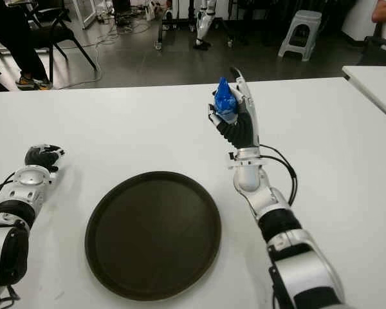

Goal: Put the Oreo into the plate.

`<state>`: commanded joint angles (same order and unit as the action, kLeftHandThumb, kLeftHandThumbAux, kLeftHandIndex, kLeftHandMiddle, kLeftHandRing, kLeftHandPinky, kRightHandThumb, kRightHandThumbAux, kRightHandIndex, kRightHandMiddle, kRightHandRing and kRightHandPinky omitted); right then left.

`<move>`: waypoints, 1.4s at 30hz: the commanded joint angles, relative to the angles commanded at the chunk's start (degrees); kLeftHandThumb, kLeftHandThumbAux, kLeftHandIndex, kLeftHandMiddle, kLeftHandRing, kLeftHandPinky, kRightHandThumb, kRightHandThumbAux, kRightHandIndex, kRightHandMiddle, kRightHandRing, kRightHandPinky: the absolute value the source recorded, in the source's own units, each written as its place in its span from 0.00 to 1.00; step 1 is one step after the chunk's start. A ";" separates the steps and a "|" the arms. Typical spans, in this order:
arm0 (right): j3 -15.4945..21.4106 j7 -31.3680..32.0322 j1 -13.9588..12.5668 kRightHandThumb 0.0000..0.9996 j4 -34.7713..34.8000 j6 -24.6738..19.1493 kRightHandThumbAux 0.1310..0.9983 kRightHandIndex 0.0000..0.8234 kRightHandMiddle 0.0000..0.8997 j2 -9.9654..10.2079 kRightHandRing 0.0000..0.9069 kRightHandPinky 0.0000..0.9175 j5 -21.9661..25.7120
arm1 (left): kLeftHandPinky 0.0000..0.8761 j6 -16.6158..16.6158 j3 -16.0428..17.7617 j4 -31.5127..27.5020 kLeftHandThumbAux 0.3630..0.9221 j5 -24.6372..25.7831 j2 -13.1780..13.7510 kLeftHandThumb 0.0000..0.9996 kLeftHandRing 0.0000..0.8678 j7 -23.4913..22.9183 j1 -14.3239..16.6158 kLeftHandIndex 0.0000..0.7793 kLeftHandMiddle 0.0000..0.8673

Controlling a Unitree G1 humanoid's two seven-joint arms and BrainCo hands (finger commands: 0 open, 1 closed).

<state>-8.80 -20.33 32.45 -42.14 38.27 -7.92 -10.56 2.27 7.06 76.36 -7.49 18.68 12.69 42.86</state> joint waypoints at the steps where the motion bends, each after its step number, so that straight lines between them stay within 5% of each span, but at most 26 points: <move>1: 0.39 2.50 -0.37 0.71 1.02 -0.92 0.67 0.51 0.03 0.28 0.00 0.00 1.75 | 0.26 0.02 -0.01 0.00 0.64 -0.01 -0.01 0.69 0.26 -0.02 -0.01 0.52 0.23; 10: 2.30 18.80 -3.74 0.71 10.67 -10.84 0.67 0.52 0.04 1.18 0.00 0.00 11.28 | 0.18 -0.27 -0.21 0.01 0.64 -0.24 -0.06 0.68 0.22 0.33 0.08 0.51 0.21; 17: 1.14 33.12 -4.93 0.71 16.51 -18.94 0.67 0.52 0.06 -1.84 0.00 0.00 14.20 | 0.21 -0.51 -0.38 -0.01 0.64 -0.34 -0.04 0.68 0.23 0.44 0.18 0.51 0.21; 20: 0.00 39.71 -4.84 0.71 17.80 -19.86 0.67 0.52 0.07 -3.76 0.00 0.00 14.21 | 0.22 -0.46 -0.27 -0.03 0.64 -0.21 -0.06 0.69 0.24 0.37 0.16 0.52 0.22; 28: -0.26 48.27 -4.46 0.71 18.30 -19.67 0.67 0.52 0.08 -5.08 0.02 0.00 14.53 | 0.25 -0.11 0.22 -0.09 0.63 0.28 -0.13 0.69 0.24 0.19 0.08 0.52 0.22; 42: 0.60 54.30 -4.41 0.71 18.26 -21.51 0.67 0.52 0.07 -4.91 0.01 0.00 14.75 | 0.22 -0.31 -0.13 0.06 0.64 -0.22 0.07 0.68 0.21 -0.10 -0.05 0.51 0.20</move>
<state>-8.21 33.96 28.05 -23.88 16.76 -12.82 4.20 1.96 6.93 76.42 -7.71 18.74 12.59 42.81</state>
